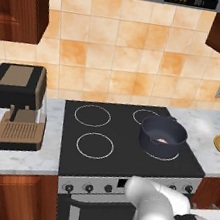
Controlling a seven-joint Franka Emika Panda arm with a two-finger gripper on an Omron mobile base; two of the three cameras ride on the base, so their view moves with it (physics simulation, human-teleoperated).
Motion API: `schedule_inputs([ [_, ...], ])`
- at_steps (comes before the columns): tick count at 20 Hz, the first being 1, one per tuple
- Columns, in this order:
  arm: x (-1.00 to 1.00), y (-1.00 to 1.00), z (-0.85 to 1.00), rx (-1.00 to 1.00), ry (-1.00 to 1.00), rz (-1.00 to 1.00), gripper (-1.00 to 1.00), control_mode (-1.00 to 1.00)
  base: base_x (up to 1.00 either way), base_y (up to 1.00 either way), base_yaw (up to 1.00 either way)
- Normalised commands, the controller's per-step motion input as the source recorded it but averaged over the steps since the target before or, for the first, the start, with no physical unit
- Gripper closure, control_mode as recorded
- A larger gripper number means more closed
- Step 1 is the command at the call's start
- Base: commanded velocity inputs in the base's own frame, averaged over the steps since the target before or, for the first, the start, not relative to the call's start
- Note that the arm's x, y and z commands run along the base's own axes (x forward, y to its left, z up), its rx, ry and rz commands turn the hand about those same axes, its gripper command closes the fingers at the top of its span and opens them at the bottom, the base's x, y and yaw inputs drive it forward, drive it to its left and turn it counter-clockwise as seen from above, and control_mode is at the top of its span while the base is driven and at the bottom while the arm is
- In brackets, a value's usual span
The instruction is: Retrieve the frozen meat and place it in the pot on a burner. Then turn the burner on.
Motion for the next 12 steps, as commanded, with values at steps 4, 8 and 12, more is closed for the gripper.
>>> schedule_inputs([
  [4, 0.15, 0.00, -0.03, 0.00, -0.04, 0.00, -1.00, -1.00, 0.00, 0.00, 0.00],
  [8, 0.19, 0.00, -0.03, 0.00, -0.04, 0.00, -1.00, -1.00, 0.00, 0.00, 0.00],
  [12, 0.16, 0.00, -0.04, 0.00, -0.03, 0.00, -1.00, -1.00, 0.00, 0.00, 0.00],
])
